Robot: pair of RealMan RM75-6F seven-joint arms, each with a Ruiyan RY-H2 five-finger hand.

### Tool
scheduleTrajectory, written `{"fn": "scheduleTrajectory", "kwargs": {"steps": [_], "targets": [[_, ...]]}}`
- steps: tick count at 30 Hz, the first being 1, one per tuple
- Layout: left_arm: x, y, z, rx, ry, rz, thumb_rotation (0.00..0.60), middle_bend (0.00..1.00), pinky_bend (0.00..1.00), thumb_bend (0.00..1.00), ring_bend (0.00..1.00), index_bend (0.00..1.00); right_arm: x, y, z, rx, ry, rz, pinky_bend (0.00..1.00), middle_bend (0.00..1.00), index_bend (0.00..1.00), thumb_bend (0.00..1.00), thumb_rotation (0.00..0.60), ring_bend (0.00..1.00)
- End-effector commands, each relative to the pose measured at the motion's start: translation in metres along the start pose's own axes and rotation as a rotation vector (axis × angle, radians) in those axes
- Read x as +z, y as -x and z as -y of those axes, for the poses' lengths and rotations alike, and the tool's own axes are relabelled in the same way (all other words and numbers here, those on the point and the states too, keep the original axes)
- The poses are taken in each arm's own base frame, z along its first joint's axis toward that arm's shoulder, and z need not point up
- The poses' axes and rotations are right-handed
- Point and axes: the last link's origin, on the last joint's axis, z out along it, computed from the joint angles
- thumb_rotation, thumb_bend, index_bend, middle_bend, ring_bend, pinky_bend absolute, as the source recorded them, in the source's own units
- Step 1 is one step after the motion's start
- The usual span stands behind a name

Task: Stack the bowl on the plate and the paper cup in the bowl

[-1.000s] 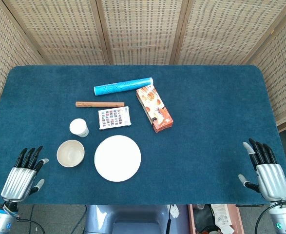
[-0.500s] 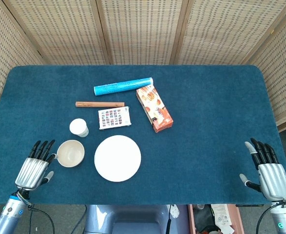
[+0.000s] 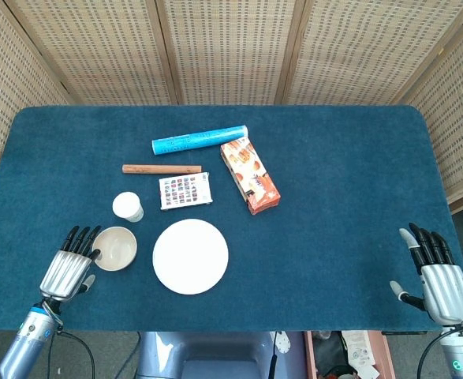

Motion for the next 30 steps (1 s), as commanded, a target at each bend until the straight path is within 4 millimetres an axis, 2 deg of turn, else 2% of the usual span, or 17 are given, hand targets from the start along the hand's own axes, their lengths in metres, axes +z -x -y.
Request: {"fn": "scheduleTrajectory", "kwargs": {"steps": [1, 10, 22, 30], "targets": [[0.005, 0.002, -0.002, -0.011, -0.001, 0.007, 0.6, 0.0, 0.0, 0.26, 0.0, 0.43, 0.0, -0.001, -0.001, 0.003, 0.005, -0.003, 0.0, 0.0, 0.03, 0.2, 0.6, 0.0], [0.019, 0.014, -0.01, 0.013, 0.017, 0.03, 0.6, 0.0, 0.0, 0.27, 0.0, 0.46, 0.0, -0.002, -0.003, 0.008, 0.007, -0.005, 0.0, 0.0, 0.03, 0.2, 0.6, 0.0], [0.034, 0.016, -0.017, 0.029, 0.023, -0.022, 0.6, 0.04, 0.0, 0.32, 0.0, 0.64, 0.0, -0.002, -0.003, 0.011, 0.006, -0.006, 0.0, 0.0, 0.03, 0.2, 0.6, 0.0], [0.034, 0.015, -0.017, 0.03, 0.023, -0.039, 0.6, 0.05, 0.0, 0.33, 0.0, 0.7, 0.0, -0.002, -0.003, 0.013, 0.004, -0.006, 0.0, 0.0, 0.03, 0.2, 0.6, 0.0]]}}
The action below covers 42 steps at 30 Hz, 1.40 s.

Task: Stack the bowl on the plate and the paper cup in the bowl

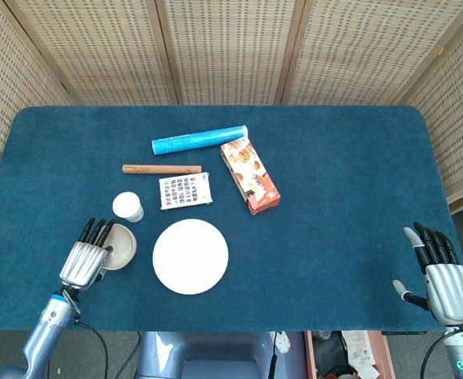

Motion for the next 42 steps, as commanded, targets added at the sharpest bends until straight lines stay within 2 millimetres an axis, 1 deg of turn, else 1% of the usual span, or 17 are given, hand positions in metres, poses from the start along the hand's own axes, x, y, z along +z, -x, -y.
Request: {"fn": "scheduleTrajectory", "kwargs": {"steps": [1, 8, 14, 17, 23, 28, 31, 38, 42], "targets": [[0.0, -0.002, 0.0, -0.001, 0.004, -0.01, 0.6, 0.05, 0.0, 0.33, 0.0, 0.7, 0.0, 0.0, 0.0, -0.001, -0.001, 0.0, 0.0, 0.0, 0.03, 0.2, 0.6, 0.0], [0.0, -0.013, -0.006, -0.008, 0.024, -0.049, 0.6, 0.05, 0.0, 0.33, 0.0, 0.7, 0.0, 0.0, 0.0, -0.001, 0.0, 0.0, 0.0, 0.0, 0.03, 0.2, 0.6, 0.0], [0.012, -0.031, -0.021, -0.027, 0.065, -0.076, 0.6, 0.05, 0.0, 0.33, 0.0, 0.7, 0.0, 0.0, -0.001, 0.002, 0.005, -0.002, 0.0, 0.0, 0.03, 0.2, 0.6, 0.0], [0.018, -0.04, -0.033, -0.032, 0.099, -0.082, 0.6, 0.05, 0.0, 0.33, 0.0, 0.7, 0.001, -0.001, -0.002, 0.007, 0.011, -0.001, 0.0, 0.0, 0.03, 0.2, 0.6, 0.0], [0.034, -0.056, -0.069, -0.044, 0.194, -0.066, 0.6, 0.05, 0.0, 0.33, 0.0, 0.7, 0.0, -0.004, -0.005, 0.017, 0.016, -0.013, 0.0, 0.0, 0.03, 0.2, 0.6, 0.0], [0.046, -0.061, -0.096, -0.029, 0.265, -0.027, 0.6, 0.05, 0.0, 0.33, 0.0, 0.7, 0.0, -0.007, -0.008, 0.032, 0.026, -0.026, 0.0, 0.0, 0.03, 0.2, 0.6, 0.0], [0.052, -0.062, -0.109, -0.022, 0.284, -0.005, 0.6, 0.05, 0.0, 0.33, 0.0, 0.7, 0.0, -0.009, -0.011, 0.042, 0.03, -0.03, 0.0, 0.0, 0.03, 0.2, 0.6, 0.0], [0.064, -0.061, -0.13, 0.022, 0.303, 0.047, 0.6, 0.05, 0.0, 0.33, 0.0, 0.7, -0.001, -0.014, -0.014, 0.062, 0.036, -0.048, 0.0, 0.0, 0.03, 0.2, 0.6, 0.0], [0.069, -0.062, -0.137, 0.048, 0.305, 0.066, 0.6, 0.05, 0.0, 0.33, 0.0, 0.7, -0.002, -0.016, -0.016, 0.072, 0.039, -0.055, 0.0, 0.0, 0.03, 0.2, 0.6, 0.0]]}}
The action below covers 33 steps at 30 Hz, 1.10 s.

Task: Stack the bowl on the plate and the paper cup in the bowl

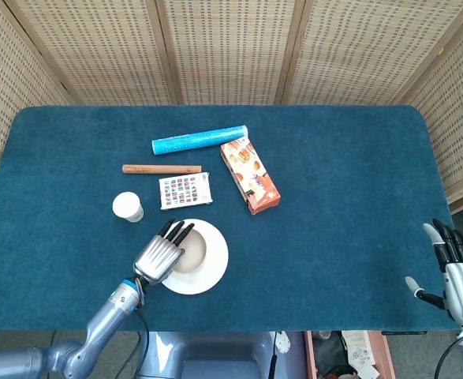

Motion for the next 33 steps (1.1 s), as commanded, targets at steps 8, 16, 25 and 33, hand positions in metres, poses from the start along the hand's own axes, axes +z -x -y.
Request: {"fn": "scheduleTrajectory", "kwargs": {"steps": [8, 16, 25, 33], "targets": [[0.01, -0.002, -0.014, 0.033, 0.005, 0.042, 0.6, 0.04, 0.0, 0.33, 0.0, 0.7, -0.001, -0.004, -0.004, 0.016, 0.005, -0.011, 0.0, 0.0, 0.03, 0.2, 0.6, 0.0], [0.007, 0.0, -0.012, 0.062, -0.012, 0.062, 0.6, 0.02, 0.0, 0.33, 0.0, 0.69, -0.001, -0.004, -0.003, 0.017, 0.004, -0.012, 0.0, 0.0, 0.03, 0.2, 0.6, 0.0], [0.006, -0.001, -0.005, 0.069, -0.033, 0.071, 0.6, 0.0, 0.0, 0.33, 0.0, 0.65, -0.001, -0.004, -0.003, 0.015, 0.005, -0.014, 0.0, 0.0, 0.03, 0.2, 0.6, 0.0], [0.004, -0.002, -0.002, 0.072, -0.037, 0.072, 0.6, 0.0, 0.0, 0.33, 0.0, 0.55, -0.001, -0.003, -0.002, 0.013, 0.002, -0.013, 0.0, 0.0, 0.03, 0.2, 0.6, 0.0]]}}
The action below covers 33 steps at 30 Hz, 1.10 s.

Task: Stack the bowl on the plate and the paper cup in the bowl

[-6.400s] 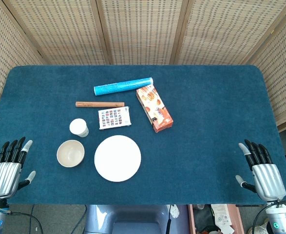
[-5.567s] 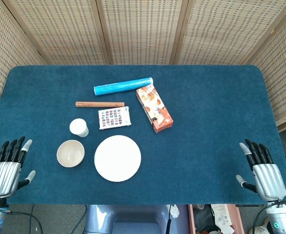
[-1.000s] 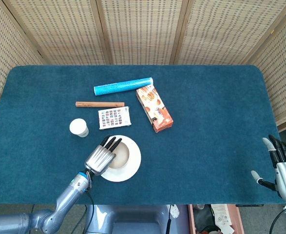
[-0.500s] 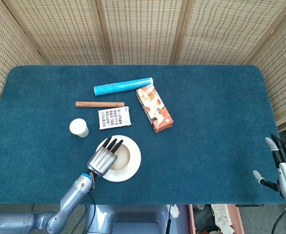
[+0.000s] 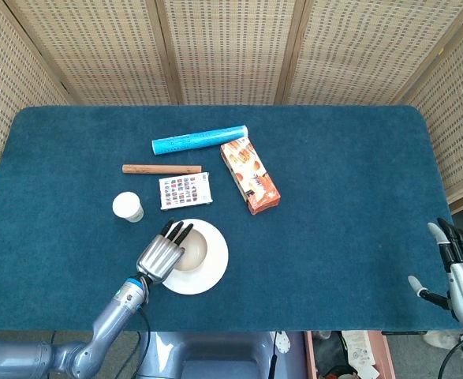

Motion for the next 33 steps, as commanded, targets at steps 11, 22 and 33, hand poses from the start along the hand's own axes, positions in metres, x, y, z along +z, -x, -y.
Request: {"fn": "scheduleTrajectory", "kwargs": {"steps": [11, 22, 33], "targets": [[-0.004, -0.005, 0.002, -0.014, -0.002, -0.017, 0.6, 0.0, 0.0, 0.3, 0.0, 0.35, 0.0, 0.0, 0.0, 0.001, 0.0, -0.002, 0.0, 0.0, 0.03, 0.2, 0.6, 0.0], [-0.045, -0.034, 0.061, -0.068, -0.111, -0.132, 0.6, 0.0, 0.0, 0.29, 0.0, 0.3, 0.0, 0.0, 0.0, -0.001, -0.002, -0.001, 0.0, 0.0, 0.03, 0.2, 0.6, 0.0], [-0.071, -0.029, 0.152, -0.084, -0.315, -0.134, 0.6, 0.0, 0.0, 0.29, 0.0, 0.31, -0.001, 0.004, 0.005, -0.019, -0.01, 0.011, 0.0, 0.0, 0.03, 0.2, 0.6, 0.0]]}}
